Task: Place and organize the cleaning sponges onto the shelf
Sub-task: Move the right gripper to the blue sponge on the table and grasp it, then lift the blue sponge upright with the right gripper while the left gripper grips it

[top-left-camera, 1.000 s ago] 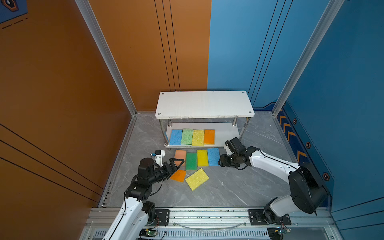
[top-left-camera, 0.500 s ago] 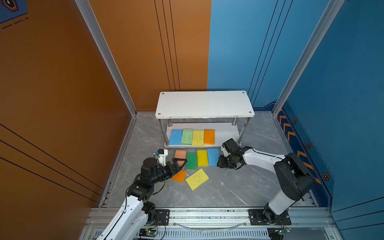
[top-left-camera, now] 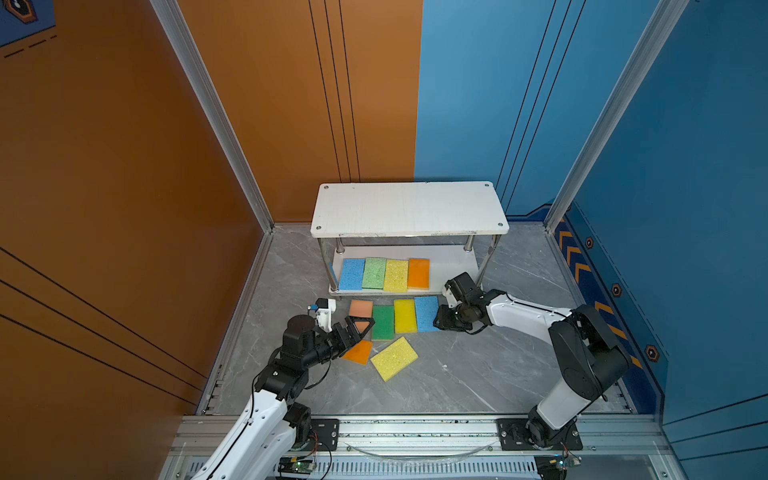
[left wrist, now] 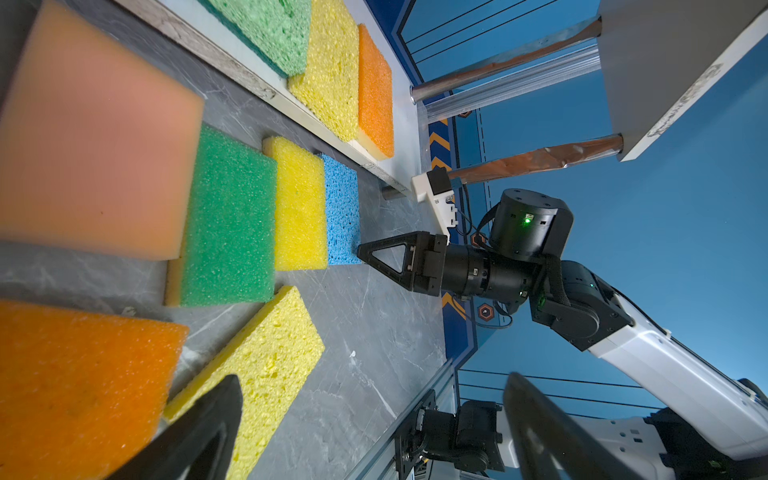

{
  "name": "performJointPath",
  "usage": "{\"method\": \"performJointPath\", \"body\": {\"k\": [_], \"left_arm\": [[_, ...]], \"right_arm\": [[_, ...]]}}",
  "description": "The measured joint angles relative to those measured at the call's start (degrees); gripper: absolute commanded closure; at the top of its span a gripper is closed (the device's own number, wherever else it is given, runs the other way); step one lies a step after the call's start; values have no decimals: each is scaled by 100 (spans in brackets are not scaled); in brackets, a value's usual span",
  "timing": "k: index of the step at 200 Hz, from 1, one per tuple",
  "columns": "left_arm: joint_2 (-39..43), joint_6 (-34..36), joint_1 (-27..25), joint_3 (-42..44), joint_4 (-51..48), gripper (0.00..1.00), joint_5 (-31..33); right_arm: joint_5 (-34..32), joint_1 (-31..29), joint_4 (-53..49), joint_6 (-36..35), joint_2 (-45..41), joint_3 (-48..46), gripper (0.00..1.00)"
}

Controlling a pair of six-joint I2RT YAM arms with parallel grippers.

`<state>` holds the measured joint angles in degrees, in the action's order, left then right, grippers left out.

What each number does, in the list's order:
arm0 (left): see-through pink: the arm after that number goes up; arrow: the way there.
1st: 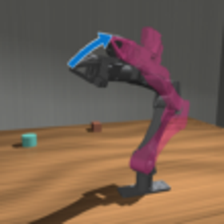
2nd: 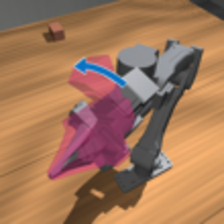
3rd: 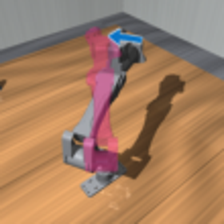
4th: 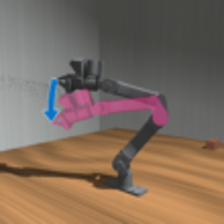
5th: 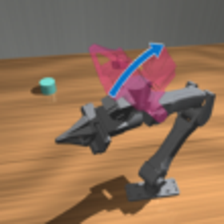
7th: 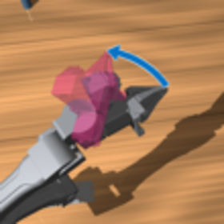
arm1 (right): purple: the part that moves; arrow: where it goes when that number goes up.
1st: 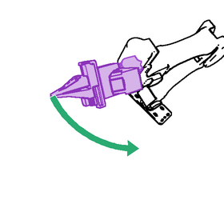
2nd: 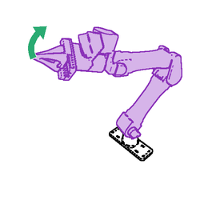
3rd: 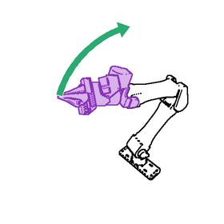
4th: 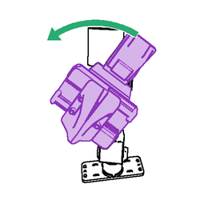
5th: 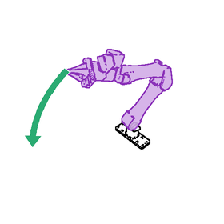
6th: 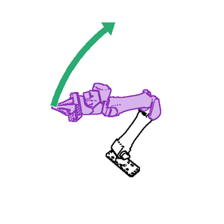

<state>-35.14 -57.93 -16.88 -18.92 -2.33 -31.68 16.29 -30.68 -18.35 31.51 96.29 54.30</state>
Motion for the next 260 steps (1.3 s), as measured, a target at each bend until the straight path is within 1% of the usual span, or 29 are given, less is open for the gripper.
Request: {"method": "performJointPath", "body": {"k": [65, 79, 103, 124, 144, 179, 216, 260], "left_arm": [[85, 2, 11, 0, -4, 2, 0], [85, 2, 11, 0, -4, 2, 0], [68, 2, 11, 0, -2, 2, 0], [24, 2, 11, 0, -2, 2, -2], [-37, 2, 9, 0, 2, 2, 0], [-223, 2, -98, 0, 114, 2, 24], [-527, 2, -470, 0, 439, 2, 179], [-1056, -72, -935, -2, 1215, 2, 345]], "right_arm": [[2, 13, -2, -2, 179, 66, 77], [7, 20, -2, -11, 188, 66, 81], [15, 35, -2, -22, 186, 61, 94], [15, 37, 15, -11, 129, 4, 100], [7, 39, -13, -2, -114, -142, 100], [-2, 59, -254, -26, -898, -291, 100], [160, 15, -538, -68, -1775, -522, 100], [470, -382, -719, -61, -2616, -577, 100]]}}
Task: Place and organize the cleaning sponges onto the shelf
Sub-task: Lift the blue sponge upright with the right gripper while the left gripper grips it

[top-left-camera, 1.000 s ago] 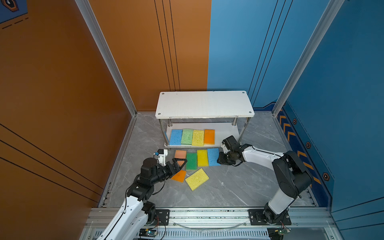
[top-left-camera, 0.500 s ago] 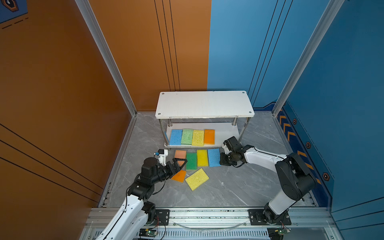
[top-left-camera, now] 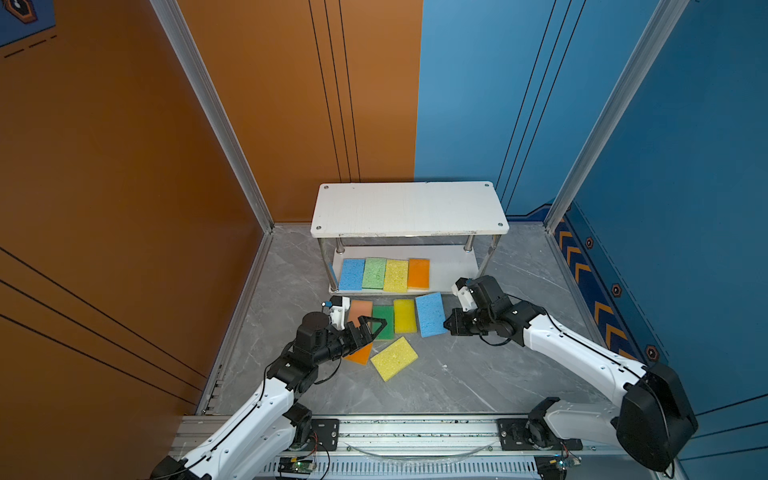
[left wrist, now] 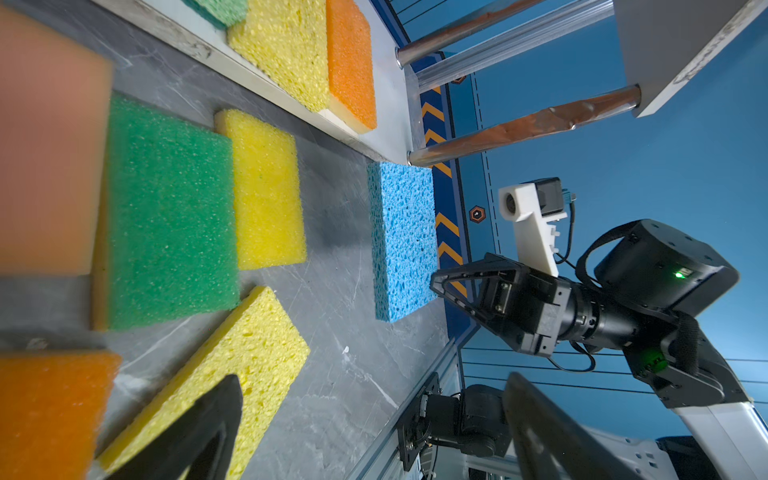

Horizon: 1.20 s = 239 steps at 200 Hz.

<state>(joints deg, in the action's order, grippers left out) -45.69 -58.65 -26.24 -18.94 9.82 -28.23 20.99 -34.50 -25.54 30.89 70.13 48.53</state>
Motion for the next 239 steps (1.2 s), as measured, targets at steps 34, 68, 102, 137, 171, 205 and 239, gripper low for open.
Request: {"method": "performJointPath", "body": {"k": [34, 68, 102, 137, 171, 205, 239], "left_arm": [[-481, -146, -330, -33, 643, 1, 109], [-710, -251, -492, -166, 1056, 8, 195], [-732, -328, -525, -214, 1325, 31, 295], [-702, -387, -533, -212, 1475, 71, 387], [-640, -369, -533, -212, 1552, 97, 407], [-627, -334, -520, -212, 1576, 99, 404], [-627, -332, -494, -212, 1574, 99, 402]], "right_arm": [[271, -369, 46, 42, -234, 28, 100], [518, -883, 245, 63, -232, 197, 100], [737, -1036, 603, 179, -229, 225, 100], [804, -1043, 857, 308, -153, 225, 100], [813, -1093, 876, 365, -46, 240, 77], [761, -1128, 761, 361, -46, 367, 65], [730, -1145, 704, 363, -46, 396, 63]]}}
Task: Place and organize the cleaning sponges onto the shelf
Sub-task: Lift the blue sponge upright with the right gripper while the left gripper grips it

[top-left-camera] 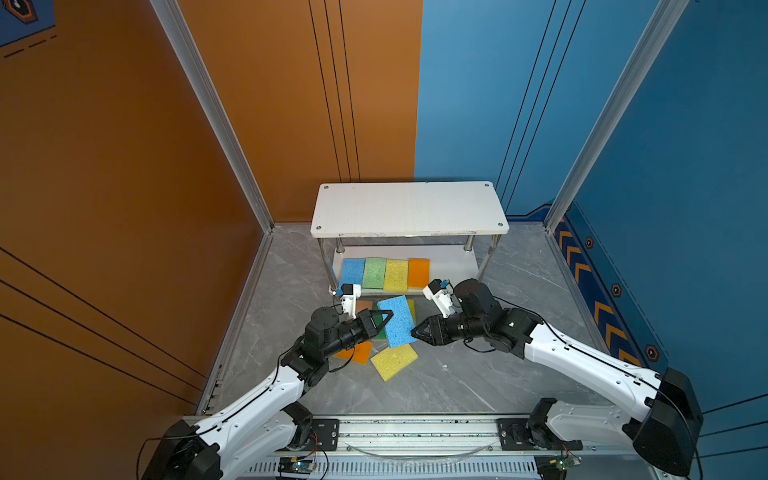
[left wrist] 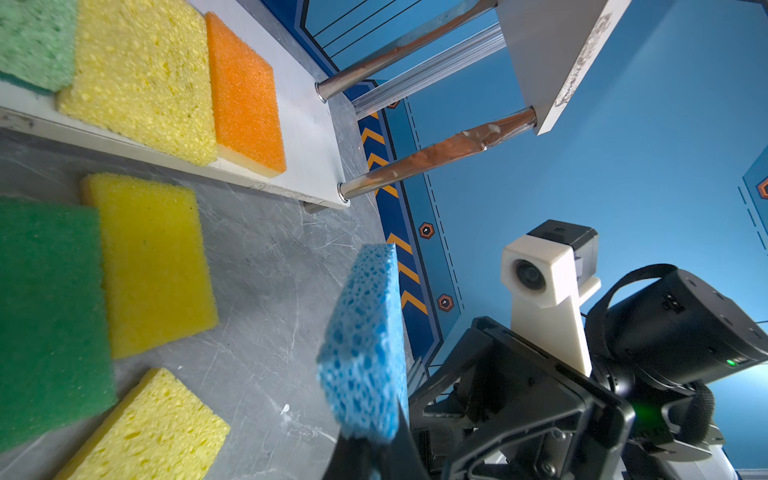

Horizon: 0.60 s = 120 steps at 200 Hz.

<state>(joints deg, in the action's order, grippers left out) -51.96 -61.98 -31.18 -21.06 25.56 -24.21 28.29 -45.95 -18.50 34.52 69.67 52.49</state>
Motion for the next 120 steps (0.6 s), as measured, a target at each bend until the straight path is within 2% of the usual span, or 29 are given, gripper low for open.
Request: {"method": "performJointPath", "body": {"k": [70, 120], "left_arm": [[0, -2, 4, 0, 0, 99, -2], [0, -2, 4, 0, 0, 99, -4]], "right_arm": [[-7, -87, -48, -2, 177, 15, 59], [-22, -116, -44, -9, 240, 72, 73]]}}
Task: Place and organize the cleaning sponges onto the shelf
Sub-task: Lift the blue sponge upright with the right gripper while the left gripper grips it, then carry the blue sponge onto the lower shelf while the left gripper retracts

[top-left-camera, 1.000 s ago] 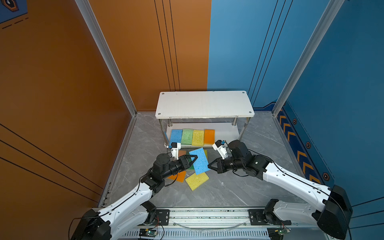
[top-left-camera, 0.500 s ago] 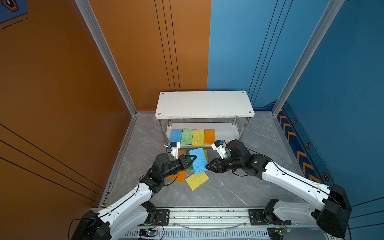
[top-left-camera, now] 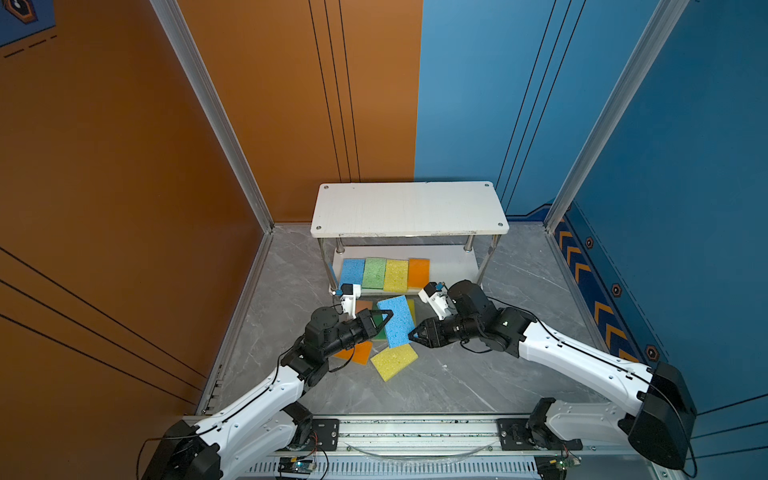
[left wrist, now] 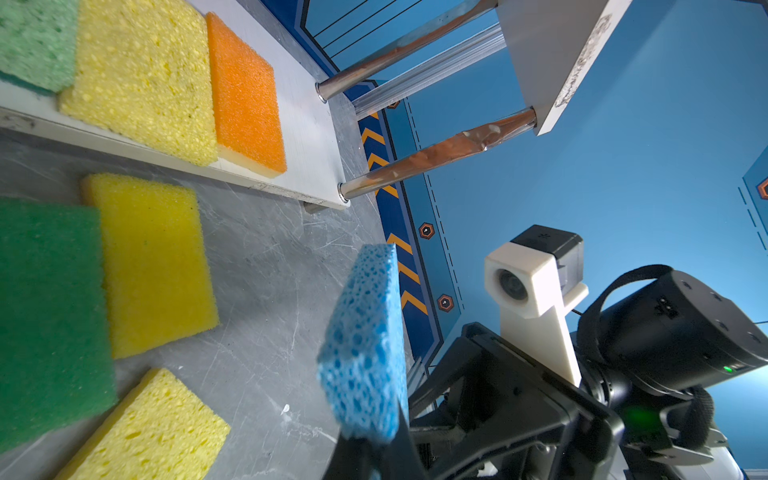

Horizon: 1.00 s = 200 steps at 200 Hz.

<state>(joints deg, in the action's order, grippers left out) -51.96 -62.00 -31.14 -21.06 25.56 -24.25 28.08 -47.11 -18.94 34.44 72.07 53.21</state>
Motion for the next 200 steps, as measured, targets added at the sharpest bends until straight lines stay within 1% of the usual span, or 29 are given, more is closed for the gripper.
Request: {"method": "performJointPath", "body": {"k": [26, 59, 71, 77, 85, 95, 107, 120, 126, 141, 170, 200], "left_arm": [[0, 0, 2, 0, 0, 99, -2], [0, 0, 13, 0, 0, 99, -20], [0, 0, 24, 0, 0, 99, -26], [0, 0, 35, 0, 0, 98, -39], [0, 0, 46, 0, 0, 90, -44], [0, 13, 63, 0, 0, 75, -63], [0, -37, 125, 0, 0, 64, -76], [9, -52, 212, 0, -22, 45, -114], [33, -46, 258, 0, -46, 40, -131], [179, -9, 411, 0, -232, 32, -184], [772, 208, 778, -31, -933, 23, -267], [1335, 435, 1176, -197, -1742, 21, -376]], "right_arm": [[-39, -26, -4, 4, 72, 2, 79], [-103, -26, -9, 15, 92, 2, 96], [-118, -33, -7, 0, 94, 4, 100], [-127, -33, -9, 11, 94, 9, 100], [-131, -37, -4, 7, 96, 11, 100], [-138, -42, -4, 9, 96, 17, 100], [-177, -44, -4, 13, 94, 20, 100], [-256, -35, -4, 39, 94, 22, 100], [-286, -17, -4, 59, 94, 22, 100], [-409, 79, -7, 146, 83, 22, 100], [-704, 498, -7, 319, 22, 22, 100], [-1156, 1049, -66, 402, 15, 66, 100]]}}
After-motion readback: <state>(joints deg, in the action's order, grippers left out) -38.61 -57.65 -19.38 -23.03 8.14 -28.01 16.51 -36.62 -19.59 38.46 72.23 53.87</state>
